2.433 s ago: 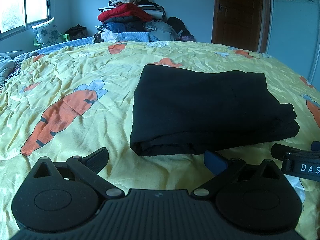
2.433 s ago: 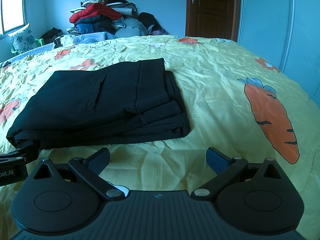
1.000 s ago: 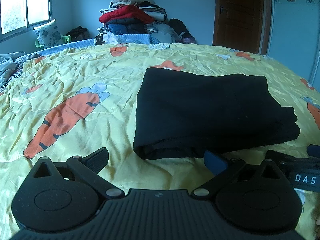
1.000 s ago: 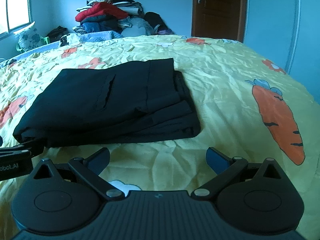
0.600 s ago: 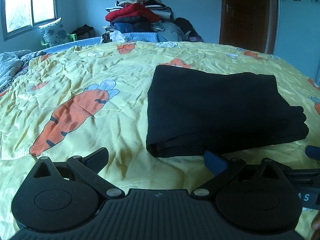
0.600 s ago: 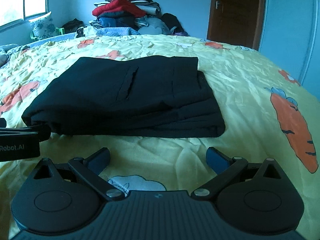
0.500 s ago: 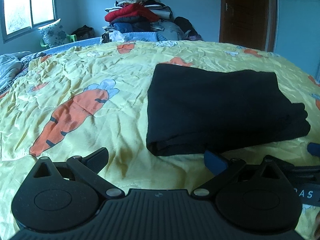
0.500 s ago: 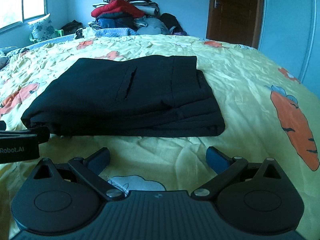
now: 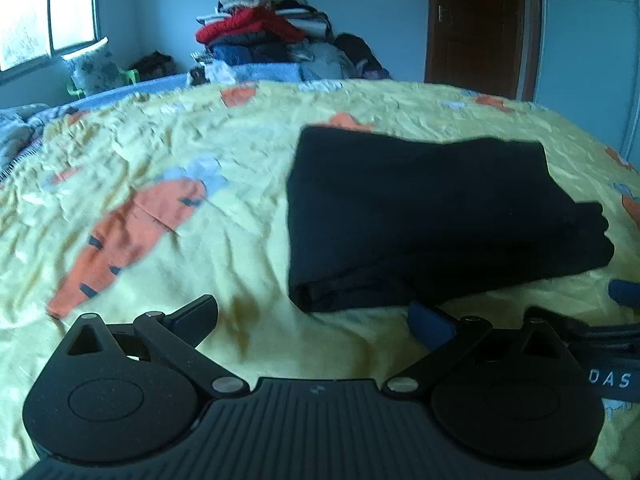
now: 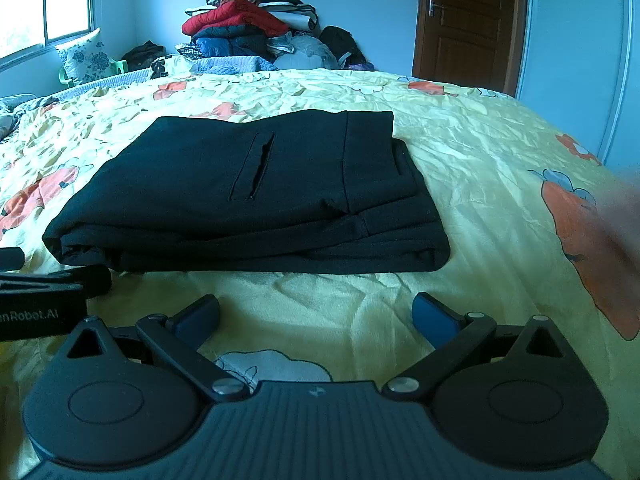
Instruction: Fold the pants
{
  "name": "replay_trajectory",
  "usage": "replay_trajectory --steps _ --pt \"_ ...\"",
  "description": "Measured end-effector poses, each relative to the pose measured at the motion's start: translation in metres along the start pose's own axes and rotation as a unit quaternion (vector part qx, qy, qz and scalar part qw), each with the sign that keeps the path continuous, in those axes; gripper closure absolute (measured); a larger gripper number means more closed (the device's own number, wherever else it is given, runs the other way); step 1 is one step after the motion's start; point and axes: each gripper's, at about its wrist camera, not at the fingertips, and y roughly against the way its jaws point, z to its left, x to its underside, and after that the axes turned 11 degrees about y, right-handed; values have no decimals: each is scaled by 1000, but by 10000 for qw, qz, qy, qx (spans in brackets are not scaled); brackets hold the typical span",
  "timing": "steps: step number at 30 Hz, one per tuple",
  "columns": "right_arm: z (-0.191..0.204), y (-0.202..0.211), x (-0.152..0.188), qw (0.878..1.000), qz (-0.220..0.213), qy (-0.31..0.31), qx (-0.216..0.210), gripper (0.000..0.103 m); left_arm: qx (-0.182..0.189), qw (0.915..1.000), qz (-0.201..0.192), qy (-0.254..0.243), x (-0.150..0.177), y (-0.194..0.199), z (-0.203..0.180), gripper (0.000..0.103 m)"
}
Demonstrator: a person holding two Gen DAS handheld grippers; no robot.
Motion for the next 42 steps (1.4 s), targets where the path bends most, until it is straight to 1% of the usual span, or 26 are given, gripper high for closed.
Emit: replay_trajectory --steps 3,5,7,12,17,21,23,24,28,30,32,34,36,37,38,40,42 --pt "0 0 0 10000 0 -1 1 0 -140 9992 -374 42 -10 16 6 0" --pt "0 0 0 10000 1 0 1 0 -273 9981 -539 80 -19 19 9 0" --pt "0 0 0 10000 1 2 2 0 -327 9979 -540 143 -30 16 10 0" --pt "0 0 0 10000 2 -2 2 0 -376 9985 -315 263 -43 -1 17 0" --pt "-1 1 0 10000 6 -11 16 0 -638 9968 -348 344 -48 -9 42 0" --pt "-1 1 1 10000 12 -27 38 0 -873 9936 -380 606 -62 -12 66 0" --pt "-2 1 2 10000 10 -31 29 0 -1098 9900 -513 729 -71 -6 79 0" --pt "-2 2 2 10000 10 -29 29 0 -1273 9867 -626 798 -75 1 87 0" --pt "-4 2 2 10000 10 -33 27 0 -1930 9698 -1044 1061 -90 25 120 0" --pt "-4 2 3 10000 10 -32 28 0 -2016 9644 -1173 1246 -96 31 134 0" --pt "-4 2 3 10000 10 -30 29 0 -1946 9612 -1320 1441 -100 31 144 0" --pt "-3 2 3 10000 8 -28 34 0 -1777 9611 -1423 1562 -102 22 147 0" --pt "-3 2 3 10000 8 -32 29 0 -1611 9641 -1491 1493 -104 2 142 0" --pt "-3 2 3 10000 7 -28 32 0 -1644 9648 -1474 1425 -104 -11 137 0" --pt "-4 3 3 10000 6 -32 29 0 -1740 9656 -1421 1312 -106 -27 132 0" --pt "-4 3 4 10000 7 -31 29 0 -2129 9619 -1330 1081 -109 -58 125 0" --pt "-4 3 4 10000 8 -29 30 0 -2327 9596 -1249 973 -115 -81 125 0"
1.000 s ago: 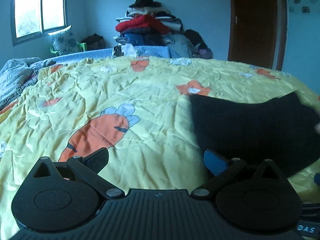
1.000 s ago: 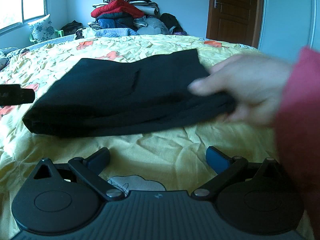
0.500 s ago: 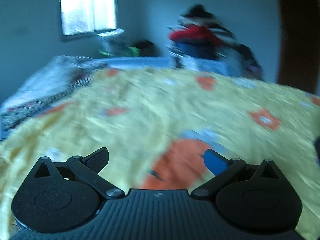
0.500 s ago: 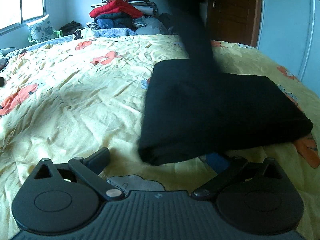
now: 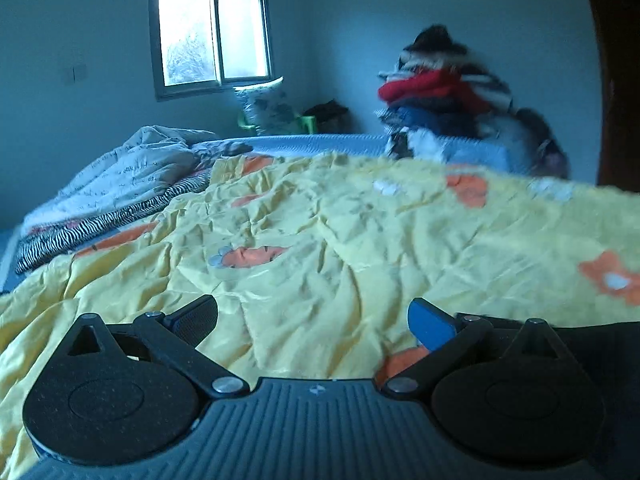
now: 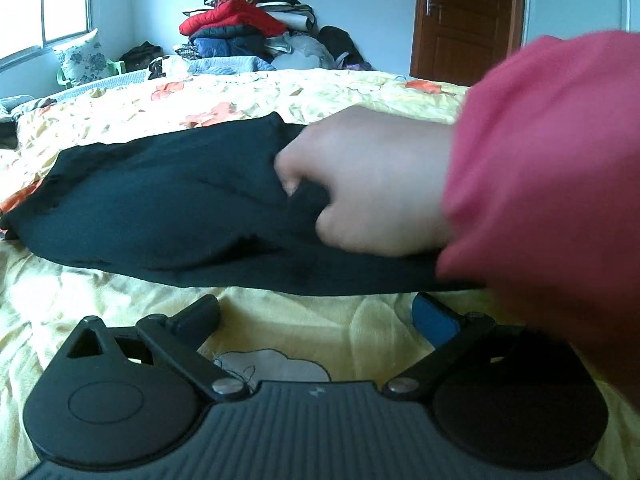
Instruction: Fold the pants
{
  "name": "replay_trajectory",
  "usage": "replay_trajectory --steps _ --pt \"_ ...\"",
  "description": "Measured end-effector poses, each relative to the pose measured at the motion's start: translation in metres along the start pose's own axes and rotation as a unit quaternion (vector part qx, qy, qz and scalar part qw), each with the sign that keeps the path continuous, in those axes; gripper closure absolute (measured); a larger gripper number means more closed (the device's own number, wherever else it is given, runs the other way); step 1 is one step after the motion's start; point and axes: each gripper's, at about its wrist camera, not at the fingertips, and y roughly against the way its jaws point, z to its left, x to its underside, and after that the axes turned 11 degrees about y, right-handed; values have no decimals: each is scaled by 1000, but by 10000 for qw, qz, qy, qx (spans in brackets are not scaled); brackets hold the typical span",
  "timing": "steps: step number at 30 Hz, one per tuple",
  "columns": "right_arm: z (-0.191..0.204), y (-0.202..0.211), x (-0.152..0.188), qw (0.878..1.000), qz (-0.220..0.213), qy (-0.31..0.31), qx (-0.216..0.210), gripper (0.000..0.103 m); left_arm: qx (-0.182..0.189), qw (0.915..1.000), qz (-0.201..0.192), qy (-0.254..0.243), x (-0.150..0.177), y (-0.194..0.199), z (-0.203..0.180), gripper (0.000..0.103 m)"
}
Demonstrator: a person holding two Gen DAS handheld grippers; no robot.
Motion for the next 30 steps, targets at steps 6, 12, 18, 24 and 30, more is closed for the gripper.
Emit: replay_trajectory --steps 6,12,18,24,30 --pt "0 2 1 10000 -2 1 2 0 -823 9888 117 -1240 19 -38 -37 2" --pt "0 1 0 10000 -1 4 2 0 -673 9926 114 -1005 6 -34 -31 7" --pt "1 1 0 10000 1 -3 5 0 229 9965 539 602 -89 -53 -27 6" --pt "1 1 0 10000 1 -4 8 0 -709 9957 -385 460 -156 -85 -84 3" --pt "2 1 -1 10000 2 -8 11 0 343 9986 23 -407 -110 -25 -80 3"
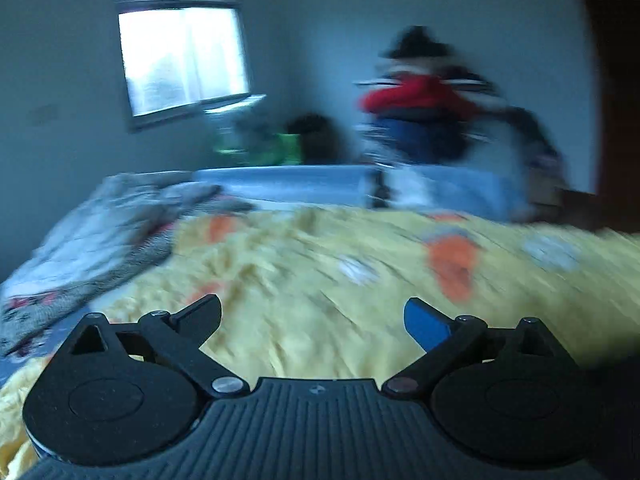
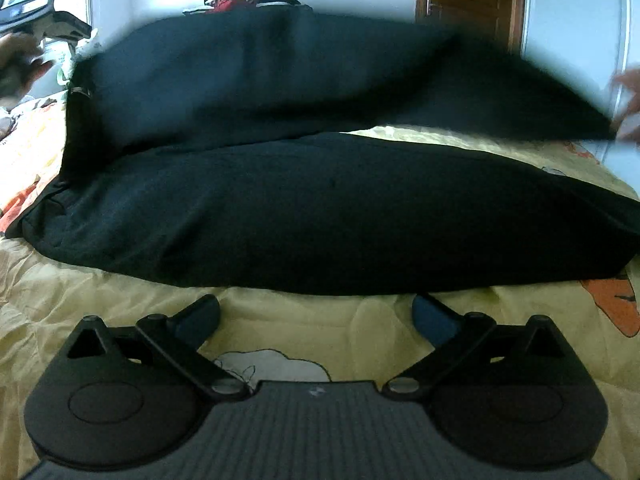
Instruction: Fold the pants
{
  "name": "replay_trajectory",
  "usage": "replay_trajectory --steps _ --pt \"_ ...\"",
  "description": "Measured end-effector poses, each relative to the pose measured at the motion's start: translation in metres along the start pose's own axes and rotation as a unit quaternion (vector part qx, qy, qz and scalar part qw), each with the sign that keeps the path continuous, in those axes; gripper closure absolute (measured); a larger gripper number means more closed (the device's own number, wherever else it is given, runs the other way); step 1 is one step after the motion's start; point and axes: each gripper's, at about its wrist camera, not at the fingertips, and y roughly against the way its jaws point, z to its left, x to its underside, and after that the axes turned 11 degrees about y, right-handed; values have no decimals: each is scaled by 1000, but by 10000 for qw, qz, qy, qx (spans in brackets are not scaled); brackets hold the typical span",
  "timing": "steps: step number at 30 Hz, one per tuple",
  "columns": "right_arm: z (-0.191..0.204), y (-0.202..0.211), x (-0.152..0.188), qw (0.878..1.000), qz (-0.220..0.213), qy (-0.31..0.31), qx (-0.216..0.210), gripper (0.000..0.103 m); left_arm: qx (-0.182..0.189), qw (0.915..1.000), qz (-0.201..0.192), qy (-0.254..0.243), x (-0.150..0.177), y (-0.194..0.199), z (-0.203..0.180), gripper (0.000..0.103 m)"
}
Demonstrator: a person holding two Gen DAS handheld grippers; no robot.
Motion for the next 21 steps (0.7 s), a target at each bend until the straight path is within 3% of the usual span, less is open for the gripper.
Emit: replay_trajectory --steps 2,6,12,16,21 --pt "0 0 0 10000 0 -1 1 0 435 9985 327 -26 29 34 5 2" --pt "1 0 0 10000 0 -2 3 0 1402 9854 947 181 81 100 15 2" --pt "6 -1 -3 9999 16 -70 86 0 2164 9663 1381 170 143 171 2 2" --pt "7 -1 -3 9999 22 -93 125 0 2231 9630 1509 -44 173 194 -12 2" --pt "7 2 -6 9999 129 0 80 0 2149 9659 1423 -251 188 211 -22 3"
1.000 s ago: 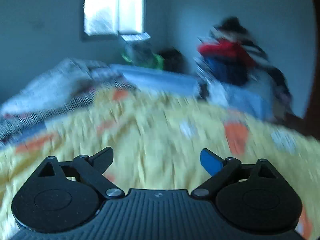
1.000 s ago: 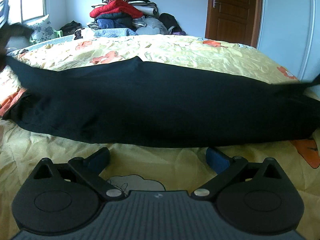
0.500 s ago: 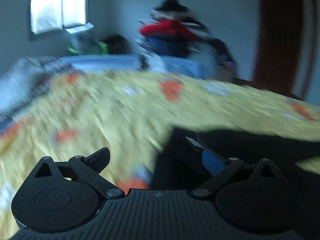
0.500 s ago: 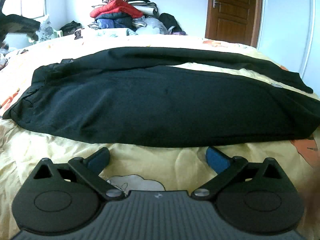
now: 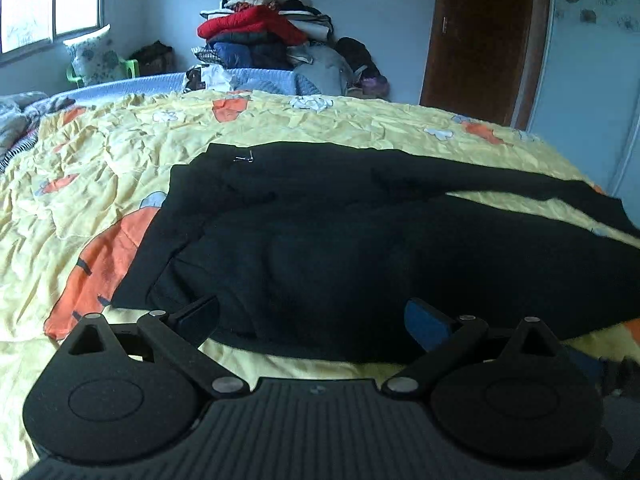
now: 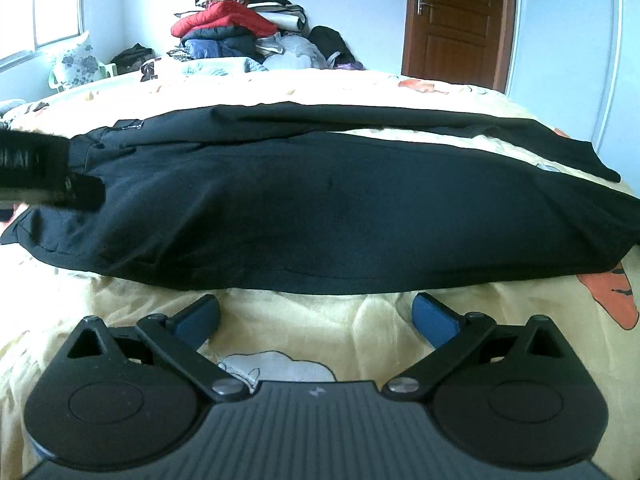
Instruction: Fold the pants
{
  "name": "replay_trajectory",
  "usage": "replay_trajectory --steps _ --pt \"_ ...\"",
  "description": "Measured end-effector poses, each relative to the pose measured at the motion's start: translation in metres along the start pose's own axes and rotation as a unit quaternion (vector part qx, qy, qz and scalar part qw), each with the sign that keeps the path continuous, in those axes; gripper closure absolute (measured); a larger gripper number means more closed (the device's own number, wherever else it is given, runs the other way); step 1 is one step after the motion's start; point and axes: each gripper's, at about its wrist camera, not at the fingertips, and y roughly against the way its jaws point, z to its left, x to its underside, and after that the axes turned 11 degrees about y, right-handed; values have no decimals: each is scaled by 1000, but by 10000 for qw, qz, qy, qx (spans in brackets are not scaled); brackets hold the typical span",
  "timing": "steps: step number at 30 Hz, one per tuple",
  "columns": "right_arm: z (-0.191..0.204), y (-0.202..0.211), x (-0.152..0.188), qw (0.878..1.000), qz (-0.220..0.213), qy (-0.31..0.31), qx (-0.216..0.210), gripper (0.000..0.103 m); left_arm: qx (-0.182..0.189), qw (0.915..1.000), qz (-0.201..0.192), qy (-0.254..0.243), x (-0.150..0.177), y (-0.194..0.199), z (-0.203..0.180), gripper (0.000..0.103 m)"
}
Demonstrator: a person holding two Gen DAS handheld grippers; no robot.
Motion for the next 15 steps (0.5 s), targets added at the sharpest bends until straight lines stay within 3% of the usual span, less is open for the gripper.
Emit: replay_trajectory --steps 6,11,15 --pt "-12 30 6 9995 -90 -296 -41 0 -128 9996 -143 -199 10 6 -3 3" --pt "-10 45 -1 9990 -294 33 344 0 -90 9995 -195 -232 21 10 -4 2" --pt "-10 44 -2 9989 -298 55 344 0 -95 9993 -261 -238 22 8 0 2"
